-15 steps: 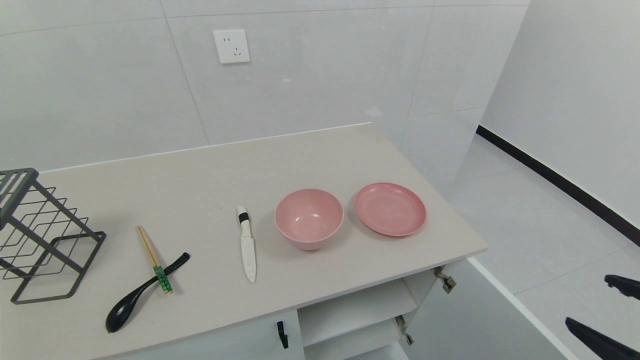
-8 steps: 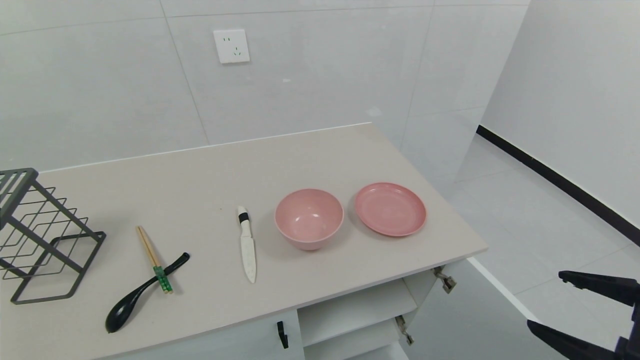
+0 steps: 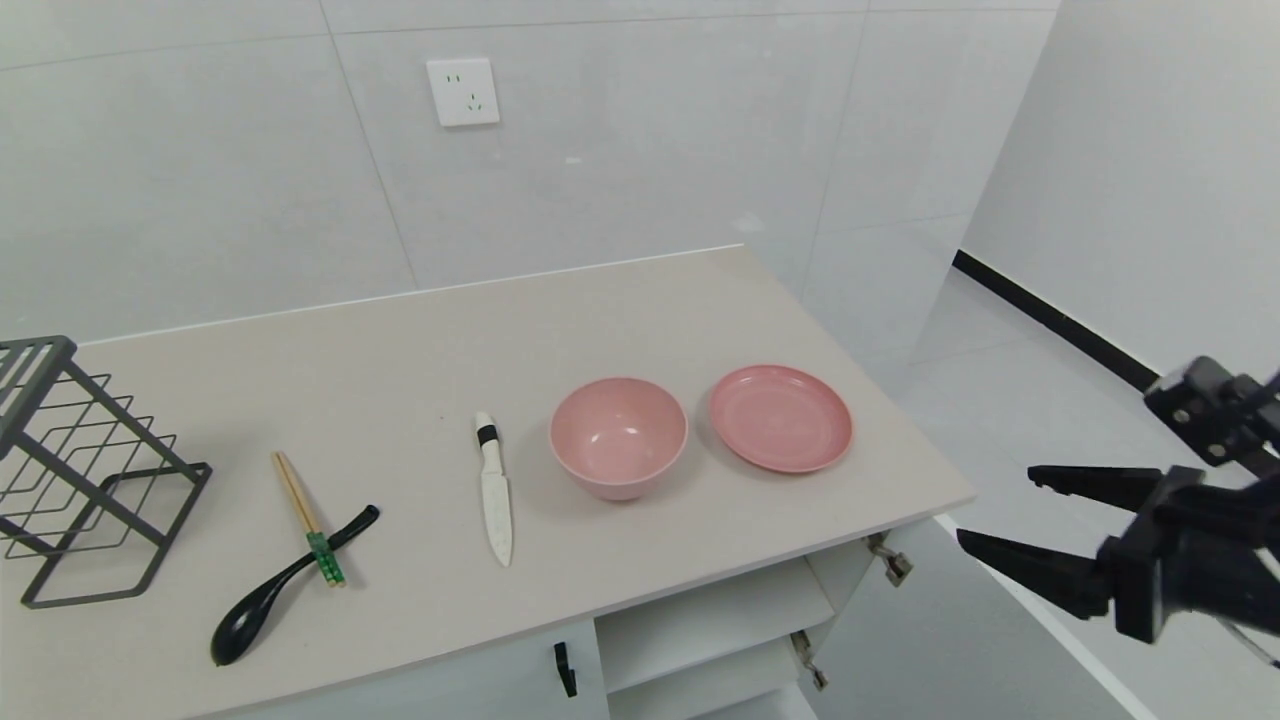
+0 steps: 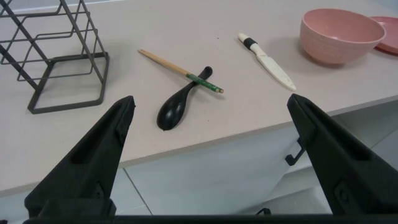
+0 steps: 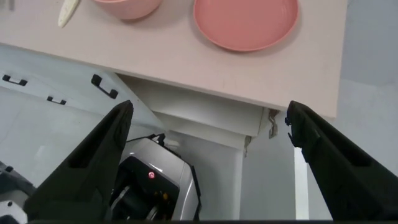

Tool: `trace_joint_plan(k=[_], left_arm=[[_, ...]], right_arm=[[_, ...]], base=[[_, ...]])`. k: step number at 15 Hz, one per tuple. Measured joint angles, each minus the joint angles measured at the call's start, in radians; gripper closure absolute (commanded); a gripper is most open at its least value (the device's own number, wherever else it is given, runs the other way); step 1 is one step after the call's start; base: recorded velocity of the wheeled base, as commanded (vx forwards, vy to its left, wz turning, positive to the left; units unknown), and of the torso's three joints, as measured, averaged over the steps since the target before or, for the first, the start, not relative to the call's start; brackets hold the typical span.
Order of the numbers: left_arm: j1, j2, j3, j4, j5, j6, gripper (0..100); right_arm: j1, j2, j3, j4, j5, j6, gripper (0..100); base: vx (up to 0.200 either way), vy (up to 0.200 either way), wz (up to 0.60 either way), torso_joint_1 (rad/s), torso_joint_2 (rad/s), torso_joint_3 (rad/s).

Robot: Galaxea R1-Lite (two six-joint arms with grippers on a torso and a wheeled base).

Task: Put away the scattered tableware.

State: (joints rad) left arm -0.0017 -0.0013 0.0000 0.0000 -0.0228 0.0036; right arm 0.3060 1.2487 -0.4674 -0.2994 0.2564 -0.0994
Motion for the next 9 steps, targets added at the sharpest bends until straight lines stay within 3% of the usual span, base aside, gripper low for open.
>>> trace_joint_plan(k=[3,9], left_arm=[[0.000,0.000,0.000,0.000,0.000,0.001,0],[0.000,0.000,0.000,0.000,0.000,0.001,0]], right_arm=[[-0.006,0.137,-0.094,-0.004,-0.009,0.007,0],[-0.008,0.341,-0.118,-0.265,-0.033,0.181,0]], base=[[0.000,0.000,0.00,0.000,0.00,0.000],[0.000,0.000,0.00,0.000,0.00,0.000]])
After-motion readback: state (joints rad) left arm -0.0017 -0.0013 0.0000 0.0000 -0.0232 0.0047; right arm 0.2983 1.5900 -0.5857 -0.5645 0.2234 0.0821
